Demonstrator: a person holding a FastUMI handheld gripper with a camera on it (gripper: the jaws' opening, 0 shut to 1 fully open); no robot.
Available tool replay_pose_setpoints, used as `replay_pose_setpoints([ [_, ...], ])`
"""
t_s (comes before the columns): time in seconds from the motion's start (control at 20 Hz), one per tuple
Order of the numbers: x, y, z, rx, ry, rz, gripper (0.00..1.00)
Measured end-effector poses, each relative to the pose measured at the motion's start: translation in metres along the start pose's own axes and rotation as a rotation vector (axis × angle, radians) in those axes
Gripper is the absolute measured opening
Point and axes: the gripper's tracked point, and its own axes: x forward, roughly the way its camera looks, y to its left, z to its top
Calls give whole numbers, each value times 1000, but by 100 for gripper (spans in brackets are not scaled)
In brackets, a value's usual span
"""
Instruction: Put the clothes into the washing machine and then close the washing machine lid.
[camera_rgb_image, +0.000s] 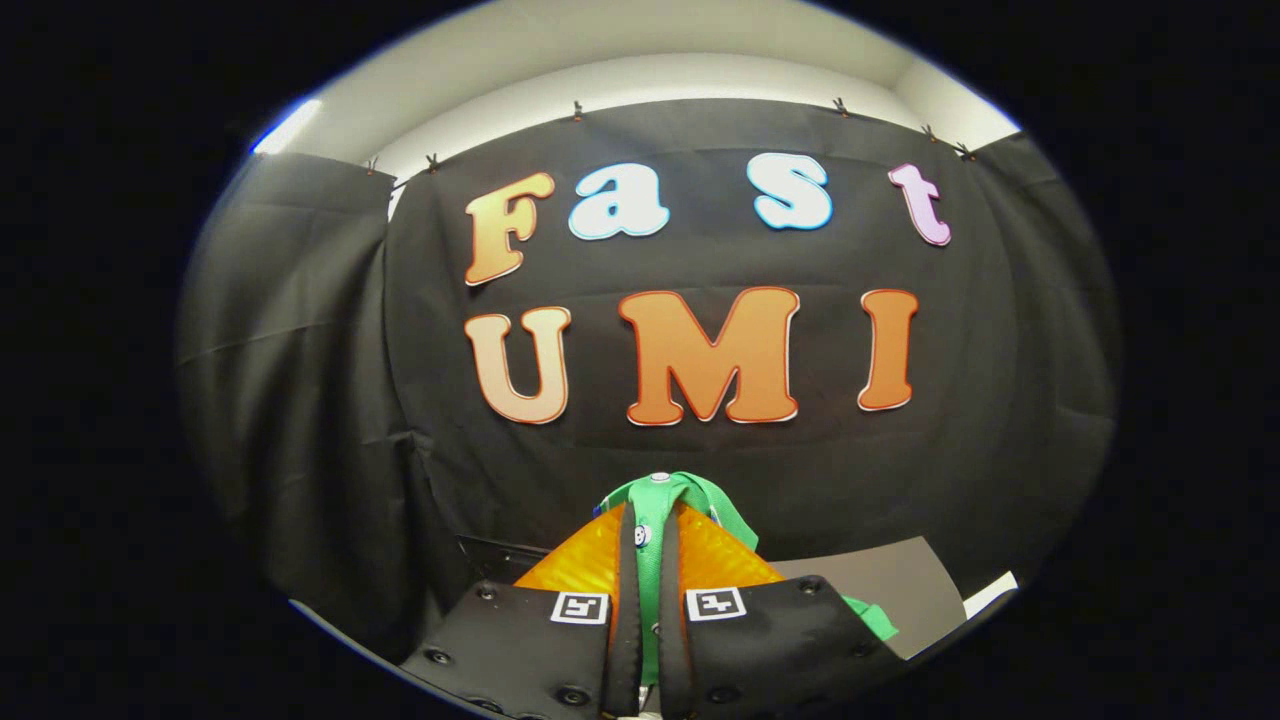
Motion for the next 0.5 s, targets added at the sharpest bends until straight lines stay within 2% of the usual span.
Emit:
replay_pose_setpoints([
  [0.5,29,84,-13,-23,-2,182,15],
])
